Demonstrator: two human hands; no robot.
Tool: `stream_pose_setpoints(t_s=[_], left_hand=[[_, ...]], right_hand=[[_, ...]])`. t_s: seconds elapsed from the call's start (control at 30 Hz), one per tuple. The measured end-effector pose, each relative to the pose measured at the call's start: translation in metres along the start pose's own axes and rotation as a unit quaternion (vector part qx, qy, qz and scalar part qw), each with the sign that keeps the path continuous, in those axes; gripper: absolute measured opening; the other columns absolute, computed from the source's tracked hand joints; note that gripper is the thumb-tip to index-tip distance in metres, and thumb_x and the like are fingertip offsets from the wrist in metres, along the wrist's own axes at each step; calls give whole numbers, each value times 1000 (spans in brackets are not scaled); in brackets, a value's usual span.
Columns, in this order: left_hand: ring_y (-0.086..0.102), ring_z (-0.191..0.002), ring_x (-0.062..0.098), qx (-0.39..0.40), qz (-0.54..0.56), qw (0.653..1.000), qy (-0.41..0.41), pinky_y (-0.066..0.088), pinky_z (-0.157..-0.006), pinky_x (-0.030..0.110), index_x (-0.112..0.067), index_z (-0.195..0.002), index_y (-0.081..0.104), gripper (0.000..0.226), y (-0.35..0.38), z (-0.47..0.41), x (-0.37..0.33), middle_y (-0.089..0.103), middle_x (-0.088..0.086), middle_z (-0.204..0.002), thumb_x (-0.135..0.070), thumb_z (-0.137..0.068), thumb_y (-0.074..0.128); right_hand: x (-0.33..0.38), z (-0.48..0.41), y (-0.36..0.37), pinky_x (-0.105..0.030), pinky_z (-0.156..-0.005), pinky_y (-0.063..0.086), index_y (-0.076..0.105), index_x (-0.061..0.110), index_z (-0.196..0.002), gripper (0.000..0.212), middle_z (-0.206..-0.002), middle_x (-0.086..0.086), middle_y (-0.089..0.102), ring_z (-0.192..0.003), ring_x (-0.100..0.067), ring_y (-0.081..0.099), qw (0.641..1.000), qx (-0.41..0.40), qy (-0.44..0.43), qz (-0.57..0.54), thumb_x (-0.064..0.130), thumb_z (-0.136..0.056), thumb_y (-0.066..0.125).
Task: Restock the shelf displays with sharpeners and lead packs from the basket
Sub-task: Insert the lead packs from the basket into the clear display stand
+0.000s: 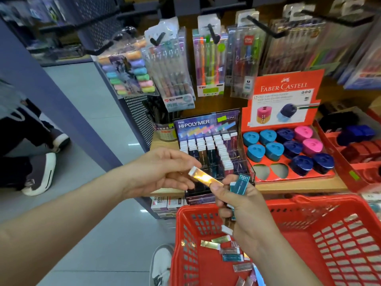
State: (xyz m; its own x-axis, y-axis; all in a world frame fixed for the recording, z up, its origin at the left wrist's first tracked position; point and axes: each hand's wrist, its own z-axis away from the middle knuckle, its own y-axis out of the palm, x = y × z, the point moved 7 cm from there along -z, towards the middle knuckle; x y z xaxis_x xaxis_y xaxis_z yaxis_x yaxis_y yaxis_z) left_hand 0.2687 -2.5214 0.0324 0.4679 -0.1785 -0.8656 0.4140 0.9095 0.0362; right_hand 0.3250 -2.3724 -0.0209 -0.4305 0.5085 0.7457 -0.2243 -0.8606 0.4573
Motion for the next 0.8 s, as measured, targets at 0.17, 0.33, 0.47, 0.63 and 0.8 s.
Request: stream_pose_setpoints(t_s=[0.17,0.33,0.47,0.63,0.8], left_hand=[[69,-65,16,-119,-137,980,82,56,-62,20,-5,-84,72,11,-15,0,-12,72,13,-72,1,-75,74],[69,-78,10,-203,-360,901,133,55,-76,22,-29,-79,74,17,-45,4,-37,73,-9,-76,-12,-78,76],[63,-75,-4,-195,-447,861,146,46,-71,12,-35,-83,73,14,-37,-2,-28,68,-21,-79,-22,-78,78],[57,-70,-6,-214,-497,823,175,42,-69,6,-22,-97,74,19,-26,-8,-18,60,-19,-75,-25,-79,77],[56,-81,7,-185,-596,745,237,43,-74,18,-19,-106,72,21,-4,-10,-13,67,-5,-94,-27,-87,68]], right_hand=[[-3,-1,3,-23,-43,30,63,16,-88,6,-63,0,58,-48,-11,45,998,-11,0,58,13,-88,68],[-3,6,-9,-25,-43,40,62,7,-114,25,-94,-14,73,-64,-18,58,996,-5,57,-67,6,-99,43],[-7,11,-11,-24,-49,54,59,5,-120,25,-102,-19,74,-88,-28,73,995,28,68,-72,2,-100,43],[-6,18,-11,-20,-41,50,60,6,-117,22,-101,-15,75,-81,-28,74,997,30,64,-41,10,-99,47],[-4,21,-14,-15,-35,37,64,9,-106,20,-95,-12,76,-63,-16,72,999,18,47,12,19,-95,53]])
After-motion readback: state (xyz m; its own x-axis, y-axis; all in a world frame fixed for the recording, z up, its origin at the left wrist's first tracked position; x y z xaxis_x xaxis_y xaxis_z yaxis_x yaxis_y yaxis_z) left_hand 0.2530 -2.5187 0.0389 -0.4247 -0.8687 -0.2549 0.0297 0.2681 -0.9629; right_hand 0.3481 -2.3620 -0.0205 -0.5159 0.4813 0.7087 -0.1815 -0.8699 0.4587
